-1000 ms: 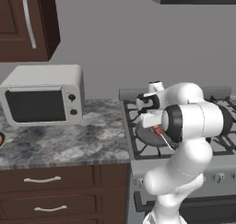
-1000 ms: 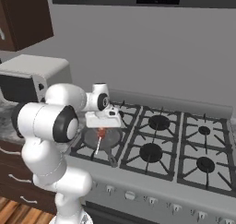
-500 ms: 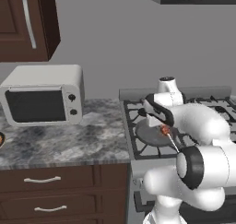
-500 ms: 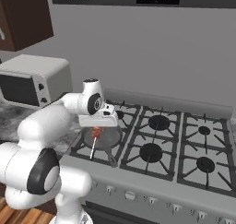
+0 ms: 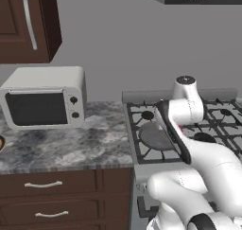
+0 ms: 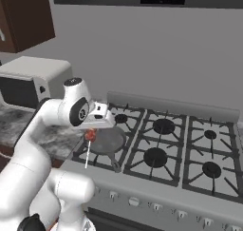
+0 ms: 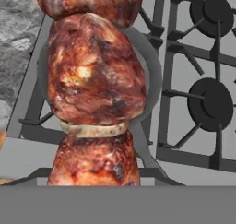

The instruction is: Place the cold items (squash and kiwi) from the fridge in one tupperware on the dining counter. Place the warm items (kebab skewer and hot dog) in the stove area in another tupperware.

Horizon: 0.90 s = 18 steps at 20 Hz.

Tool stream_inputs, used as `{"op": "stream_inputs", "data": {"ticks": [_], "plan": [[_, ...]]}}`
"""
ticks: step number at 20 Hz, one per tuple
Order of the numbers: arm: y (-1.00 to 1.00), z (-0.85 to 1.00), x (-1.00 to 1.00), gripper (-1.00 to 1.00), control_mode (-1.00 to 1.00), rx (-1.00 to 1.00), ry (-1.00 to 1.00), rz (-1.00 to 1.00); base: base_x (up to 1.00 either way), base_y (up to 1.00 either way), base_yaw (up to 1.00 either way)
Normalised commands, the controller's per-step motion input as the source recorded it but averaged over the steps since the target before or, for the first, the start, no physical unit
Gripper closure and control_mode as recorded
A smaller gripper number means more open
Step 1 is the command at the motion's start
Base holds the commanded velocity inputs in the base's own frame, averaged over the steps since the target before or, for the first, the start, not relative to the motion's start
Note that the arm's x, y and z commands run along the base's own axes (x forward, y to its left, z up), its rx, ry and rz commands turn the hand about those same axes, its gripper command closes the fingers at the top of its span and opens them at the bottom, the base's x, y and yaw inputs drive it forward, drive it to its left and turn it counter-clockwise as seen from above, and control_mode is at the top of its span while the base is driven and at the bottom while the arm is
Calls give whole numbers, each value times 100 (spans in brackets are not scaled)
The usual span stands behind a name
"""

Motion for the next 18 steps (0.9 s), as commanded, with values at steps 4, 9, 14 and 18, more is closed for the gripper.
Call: {"op": "stream_inputs", "data": {"ticks": [4,9,14,18], "plan": [[15,70,-20,100,-100,-7,-1,7,0,0,0],[11,61,-18,100,-100,-9,0,12,0,0,0],[0,33,-35,100,-100,-3,-4,14,0,0,0],[5,10,-28,100,100,-4,-3,6,-34,3,5]]}}
